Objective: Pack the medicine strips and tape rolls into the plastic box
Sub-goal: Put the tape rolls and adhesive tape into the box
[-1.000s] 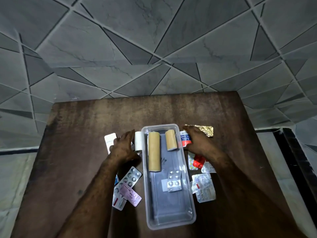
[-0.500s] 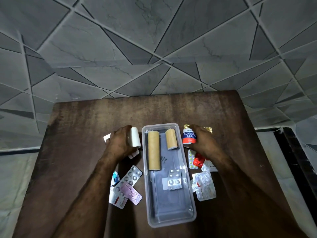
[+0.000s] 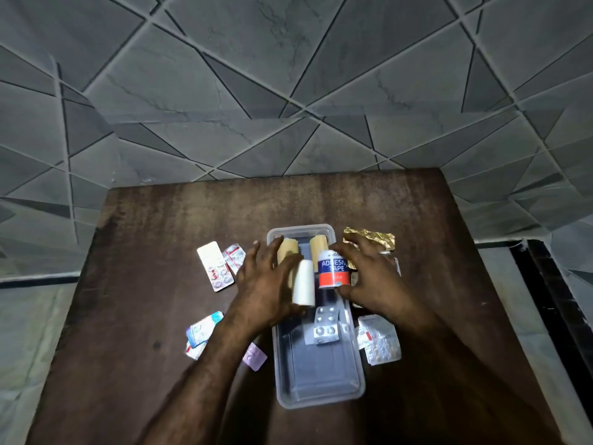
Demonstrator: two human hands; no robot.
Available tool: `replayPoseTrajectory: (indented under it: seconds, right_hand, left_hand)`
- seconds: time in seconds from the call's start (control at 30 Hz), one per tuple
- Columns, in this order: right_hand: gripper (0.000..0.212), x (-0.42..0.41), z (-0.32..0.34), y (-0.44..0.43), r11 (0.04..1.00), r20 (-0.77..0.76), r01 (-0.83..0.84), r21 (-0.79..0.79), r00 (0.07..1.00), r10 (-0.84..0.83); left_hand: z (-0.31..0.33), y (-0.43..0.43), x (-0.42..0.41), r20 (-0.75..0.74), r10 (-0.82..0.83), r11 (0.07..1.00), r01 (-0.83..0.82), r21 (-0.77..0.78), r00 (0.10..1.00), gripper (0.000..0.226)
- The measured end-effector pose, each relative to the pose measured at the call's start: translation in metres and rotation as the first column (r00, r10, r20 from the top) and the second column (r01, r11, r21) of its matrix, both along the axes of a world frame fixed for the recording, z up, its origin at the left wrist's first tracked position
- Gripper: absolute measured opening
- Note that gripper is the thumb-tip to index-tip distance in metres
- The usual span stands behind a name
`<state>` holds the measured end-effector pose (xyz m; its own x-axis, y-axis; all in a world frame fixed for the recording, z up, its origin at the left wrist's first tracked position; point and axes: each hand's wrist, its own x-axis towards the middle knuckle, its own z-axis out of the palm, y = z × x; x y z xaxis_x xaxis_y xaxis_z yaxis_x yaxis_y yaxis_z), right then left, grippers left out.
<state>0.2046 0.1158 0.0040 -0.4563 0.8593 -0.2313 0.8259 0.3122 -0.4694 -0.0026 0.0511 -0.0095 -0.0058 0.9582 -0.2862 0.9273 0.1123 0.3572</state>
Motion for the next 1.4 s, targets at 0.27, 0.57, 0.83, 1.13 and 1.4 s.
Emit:
replayPoseTrajectory:
  seconds: [0.27,0.57,0.83,1.13,1.4]
  right_hand:
    - [0.077,-0.018,-0.024,-0.007,0.998,0.231,-0.065,0.008,0.971,0.062]
    - [0.069,-0.022,-0.044,-0.011,0.997,0.299,-0.079,-0.001,0.951,0.075]
    - [0.070,-0.021,-0.045,-0.013,0.998,0.297,-0.050,-0.030,0.953,0.057]
    - [0.076,-0.018,-0.050,-0.017,0.999,0.277,-0.023,-0.047,0.960,0.035]
    - [0.084,0.001,-0.036,-0.011,0.980,-0.065,0.118,-0.157,0.989,-0.129]
  left_hand:
    - [-0.013,-0.011,0.018,-0.118,-0.031,0.992,0.016,-0.127,0.992,0.093]
    - [-0.016,-0.033,0.025,-0.174,-0.082,0.990,0.061,-0.124,0.981,0.089]
    - [-0.014,-0.046,0.028,-0.202,-0.180,0.972,0.142,-0.187,0.963,0.096]
    - [-0.035,-0.057,0.035,-0.225,-0.107,0.982,0.068,-0.173,0.969,0.087]
    - [-0.038,-0.059,0.019,0.012,0.068,0.997,-0.068,-0.045,0.998,0.106]
